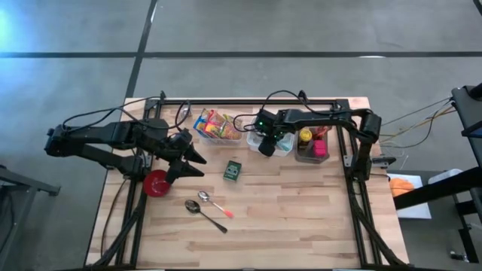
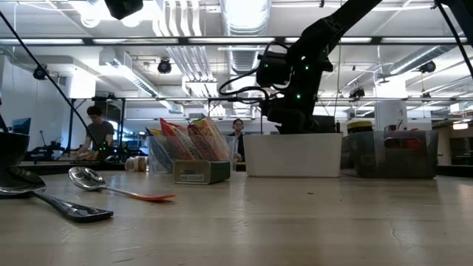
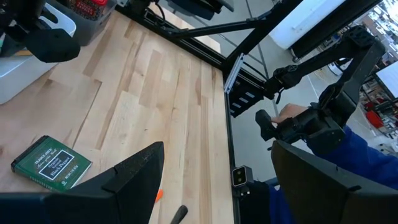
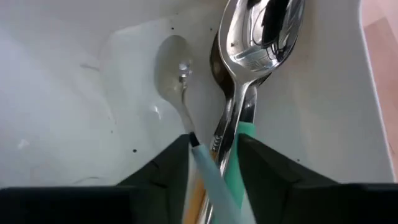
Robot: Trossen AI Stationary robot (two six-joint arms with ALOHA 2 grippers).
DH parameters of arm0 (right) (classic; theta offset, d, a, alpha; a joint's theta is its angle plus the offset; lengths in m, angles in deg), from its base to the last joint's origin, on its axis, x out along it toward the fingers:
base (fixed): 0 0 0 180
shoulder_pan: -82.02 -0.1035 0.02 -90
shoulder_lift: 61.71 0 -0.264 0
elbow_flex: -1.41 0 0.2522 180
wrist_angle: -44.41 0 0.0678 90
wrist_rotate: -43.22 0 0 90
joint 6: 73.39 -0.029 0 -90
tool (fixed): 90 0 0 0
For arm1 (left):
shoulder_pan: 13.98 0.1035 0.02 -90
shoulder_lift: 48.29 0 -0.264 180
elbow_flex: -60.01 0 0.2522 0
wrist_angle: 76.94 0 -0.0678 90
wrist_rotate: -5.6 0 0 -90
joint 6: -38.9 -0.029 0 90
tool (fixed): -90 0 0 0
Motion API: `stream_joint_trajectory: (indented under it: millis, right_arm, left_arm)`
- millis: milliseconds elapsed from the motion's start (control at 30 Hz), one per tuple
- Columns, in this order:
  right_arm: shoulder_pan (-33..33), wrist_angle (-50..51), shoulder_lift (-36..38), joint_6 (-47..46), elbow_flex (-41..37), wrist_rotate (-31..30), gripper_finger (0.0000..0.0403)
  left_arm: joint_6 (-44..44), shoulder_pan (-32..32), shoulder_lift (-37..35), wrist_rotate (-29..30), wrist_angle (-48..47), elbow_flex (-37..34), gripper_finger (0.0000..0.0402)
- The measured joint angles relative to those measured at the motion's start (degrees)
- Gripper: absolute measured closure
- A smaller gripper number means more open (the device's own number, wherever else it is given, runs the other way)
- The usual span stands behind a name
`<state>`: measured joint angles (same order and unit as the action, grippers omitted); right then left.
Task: Pick & Place Food Item
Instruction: Put the light blue spoon into the white bin, then adjust the transparent bin
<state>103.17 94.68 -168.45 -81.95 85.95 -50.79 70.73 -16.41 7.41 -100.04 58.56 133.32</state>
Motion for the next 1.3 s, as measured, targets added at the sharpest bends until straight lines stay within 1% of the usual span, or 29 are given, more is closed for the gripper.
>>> stream_joint_trajectory:
  millis: [167,300,467,733,833,933,1067,1133,1200,1300]
  right_arm:
    - [0.00,0.26,0.02,0.20,0.00,0.00,0.0218]
    - [0.00,3.91,0.10,0.18,1.31,0.00,0.0189]
    - [-0.60,9.42,1.10,-0.93,4.30,-0.02,0.0169]
    - [-3.64,9.02,6.27,-3.41,5.13,-1.82,0.0163]
    - [-5.39,9.02,8.98,-3.50,4.03,-4.06,0.0163]
    - [-7.48,9.08,11.21,-4.87,2.69,-7.68,0.0163]
    - [-10.58,6.55,14.41,-7.68,0.00,-13.71,0.0163]
    - [-12.22,3.71,15.87,-8.21,-2.20,-15.20,0.0163]
    - [-13.71,0.12,17.36,-8.46,-4.93,-15.61,0.0163]
    - [-15.78,-6.25,19.44,-8.46,-9.48,-15.63,0.0163]
  left_arm:
    - [0.00,0.00,0.01,-0.01,0.00,0.01,0.0102]
    - [0.00,-0.02,0.00,0.00,0.02,0.02,0.0102]
    - [0.00,-0.02,0.00,-0.02,0.02,0.00,0.0102]
    - [-0.02,-0.02,0.00,0.05,0.16,0.00,0.0102]
    - [-0.07,0.00,0.17,3.29,3.13,0.02,0.0102]
    - [0.34,0.02,0.24,6.59,3.51,0.02,0.0102]
    - [2.68,0.02,0.46,15.56,6.05,0.02,0.0102]
    - [1.15,0.25,0.47,19.51,7.65,0.02,0.0102]
    - [-2.95,1.24,0.72,21.54,9.30,0.12,0.0102]
    - [-6.17,4.26,1.37,24.36,5.99,1.59,0.0102]
